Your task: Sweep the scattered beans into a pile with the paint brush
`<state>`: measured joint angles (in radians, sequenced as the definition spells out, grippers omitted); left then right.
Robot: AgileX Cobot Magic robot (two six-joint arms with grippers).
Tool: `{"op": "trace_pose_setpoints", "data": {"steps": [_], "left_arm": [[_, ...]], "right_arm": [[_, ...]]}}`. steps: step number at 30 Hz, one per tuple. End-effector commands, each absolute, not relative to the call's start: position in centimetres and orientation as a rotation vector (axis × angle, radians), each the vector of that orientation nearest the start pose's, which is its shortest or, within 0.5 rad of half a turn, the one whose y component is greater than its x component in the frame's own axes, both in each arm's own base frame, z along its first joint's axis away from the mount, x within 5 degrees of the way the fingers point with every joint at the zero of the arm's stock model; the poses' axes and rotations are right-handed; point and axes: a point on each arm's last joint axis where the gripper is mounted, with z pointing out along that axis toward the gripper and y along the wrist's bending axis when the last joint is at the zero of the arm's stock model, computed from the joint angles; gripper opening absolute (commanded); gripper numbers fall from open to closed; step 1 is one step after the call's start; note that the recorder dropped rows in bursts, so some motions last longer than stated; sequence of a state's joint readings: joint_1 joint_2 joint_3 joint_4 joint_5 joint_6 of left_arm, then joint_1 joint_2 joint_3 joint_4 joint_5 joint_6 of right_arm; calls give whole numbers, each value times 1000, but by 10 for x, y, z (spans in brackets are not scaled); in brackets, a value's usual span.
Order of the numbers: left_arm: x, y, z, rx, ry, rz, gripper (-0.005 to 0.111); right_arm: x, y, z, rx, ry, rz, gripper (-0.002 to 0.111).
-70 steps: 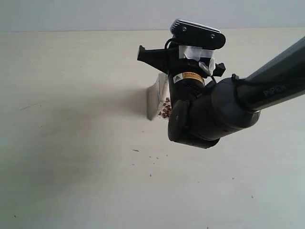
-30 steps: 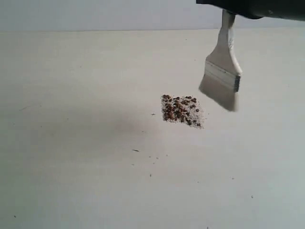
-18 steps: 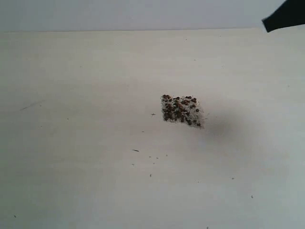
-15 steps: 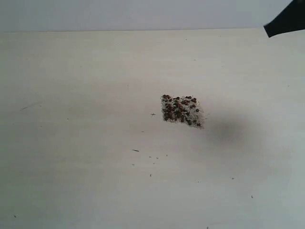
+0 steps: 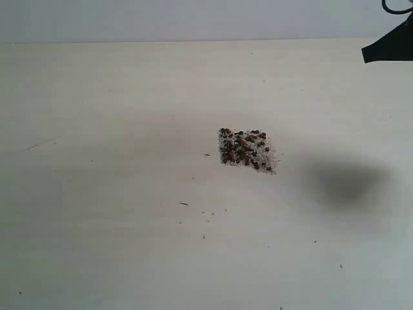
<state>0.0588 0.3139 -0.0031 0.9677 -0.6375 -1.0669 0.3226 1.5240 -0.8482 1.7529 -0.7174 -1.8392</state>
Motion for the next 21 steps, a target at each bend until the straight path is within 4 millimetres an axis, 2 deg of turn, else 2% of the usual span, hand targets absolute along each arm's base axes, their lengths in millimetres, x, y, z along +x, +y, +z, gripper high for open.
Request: {"op": "trace_pose_setpoints", "data": {"steps": [1, 7, 9, 13, 16, 21], "left_arm": [[73, -40, 226, 244, 1409, -477, 0], [73, -40, 226, 244, 1409, -477, 0], [73, -40, 226, 244, 1409, -477, 0], [73, -40, 226, 244, 1409, -477, 0], [73, -40, 226, 244, 1409, -477, 0], [73, -40, 226, 244, 1409, -477, 0]], "right_arm": [[295, 39, 225, 109, 2114, -487, 0], [272, 33, 206, 235, 1940, -352, 0], [261, 33, 203, 262, 1870, -254, 0], [238, 29, 195, 451, 1757, 1, 0], [228, 31, 189, 505, 1698, 151, 0], [224, 33, 191, 429, 1654, 176, 0]]}}
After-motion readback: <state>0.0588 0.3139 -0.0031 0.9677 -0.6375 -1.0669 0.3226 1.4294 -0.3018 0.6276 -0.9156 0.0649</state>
